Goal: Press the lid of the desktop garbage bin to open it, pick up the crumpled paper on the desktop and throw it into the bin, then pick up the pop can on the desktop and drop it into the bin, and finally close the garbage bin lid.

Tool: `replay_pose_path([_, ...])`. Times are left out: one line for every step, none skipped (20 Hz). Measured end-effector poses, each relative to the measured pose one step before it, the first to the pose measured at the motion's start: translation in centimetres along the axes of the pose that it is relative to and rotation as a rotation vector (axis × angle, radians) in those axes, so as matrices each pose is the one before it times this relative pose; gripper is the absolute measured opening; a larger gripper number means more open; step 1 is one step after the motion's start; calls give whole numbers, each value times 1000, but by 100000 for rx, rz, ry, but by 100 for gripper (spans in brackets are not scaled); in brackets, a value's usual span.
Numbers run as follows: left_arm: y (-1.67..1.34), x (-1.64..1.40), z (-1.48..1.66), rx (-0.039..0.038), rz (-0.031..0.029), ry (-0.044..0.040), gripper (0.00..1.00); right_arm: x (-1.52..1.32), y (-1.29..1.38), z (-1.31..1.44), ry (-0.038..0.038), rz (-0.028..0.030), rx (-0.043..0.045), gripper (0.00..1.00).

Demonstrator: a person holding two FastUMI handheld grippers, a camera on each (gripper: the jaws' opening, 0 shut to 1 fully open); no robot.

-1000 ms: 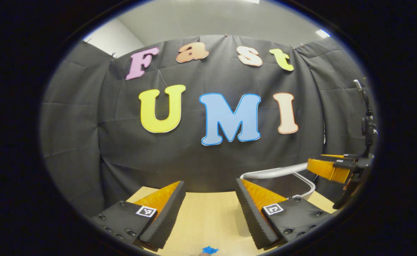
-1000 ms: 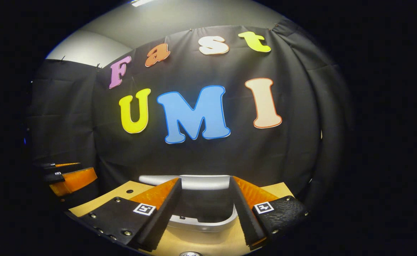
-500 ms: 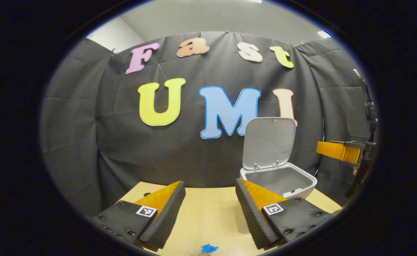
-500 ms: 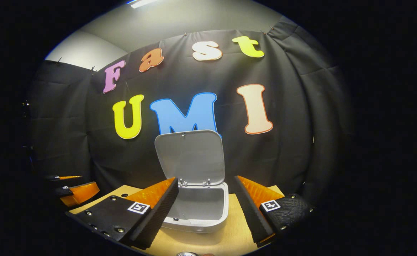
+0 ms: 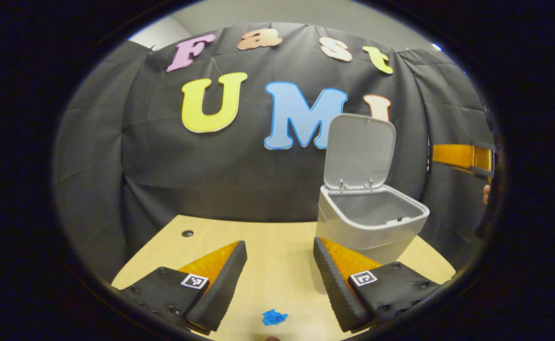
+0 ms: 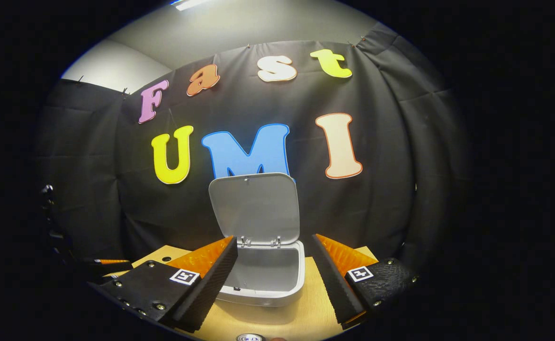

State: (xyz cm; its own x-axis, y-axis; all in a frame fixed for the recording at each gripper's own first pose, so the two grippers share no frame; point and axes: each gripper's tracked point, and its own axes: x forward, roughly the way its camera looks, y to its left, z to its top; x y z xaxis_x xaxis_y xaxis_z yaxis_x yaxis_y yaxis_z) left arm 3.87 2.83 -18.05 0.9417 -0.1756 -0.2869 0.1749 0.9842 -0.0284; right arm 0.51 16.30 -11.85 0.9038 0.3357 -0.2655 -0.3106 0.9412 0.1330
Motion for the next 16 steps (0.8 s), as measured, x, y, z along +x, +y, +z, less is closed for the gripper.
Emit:
replay_pose_path([285, 292, -1624, 265, 391, 2780, 93, -77, -26, -114, 80, -234, -330, 98])
replay_pose_path([266, 226, -1378, 312, 160, 2256, 93, -150, -55, 36, 164, -284, -337, 98])
replay_pose_path([-15, 274, -1267, -136, -267, 2280, 92, -52, -124, -141, 105, -432, -427, 98])
replay_pose_path([26, 187, -1189, -444, -84, 2212, 96, -113, -162, -21, 272, -362, -421, 98])
replay_pose_path([94, 271, -1185, -242, -33, 2116, 96, -111, -88, -157, 235, -295, -425, 98])
replay_pose_path([119, 487, -980, 15, 54, 2038, 94, -81, -61, -85, 387, -256, -415, 98])
replay_pose_path([13, 408, -937, 216, 39, 2029, 93, -88, -47, -185, 202, -310, -436, 98])
replay_pose_path([-25, 415, -871, 322, -2, 1975, 93, -102, 2, -51, 218, -111, -337, 98])
replay_pose_path([-76, 388, -1117, 172, -220, 1847, 95, -66, 41, -135, 95, 26, -266, 98])
replay_pose_path([26, 391, -854, -143, -562, 2014, 96, -103, 105, -5, 206, -6, -162, 98])
replay_pose_path([-207, 532, -965, -609, -639, 2360, 96, -21, 33, -206, 336, 187, -138, 98])
replay_pose_path([-123, 549, -894, -704, -278, 2122, 96, -61, 118, -126, 528, 204, -125, 98])
replay_pose_path([105, 515, -1057, -371, 0, 2039, 96, -6, 53, -251, 330, 44, -197, 98])
replay_pose_path([175, 429, -881, -22, 440, 1889, 94, -47, 30, -38, 176, 22, -225, 98])
replay_pose_path([95, 605, -937, -148, 241, 2191, 94, -87, 52, -54, 73, 14, -193, 98])
replay_pose_path([153, 422, -804, -355, -105, 2023, 94, -71, -21, -2, 189, -12, -139, 98])
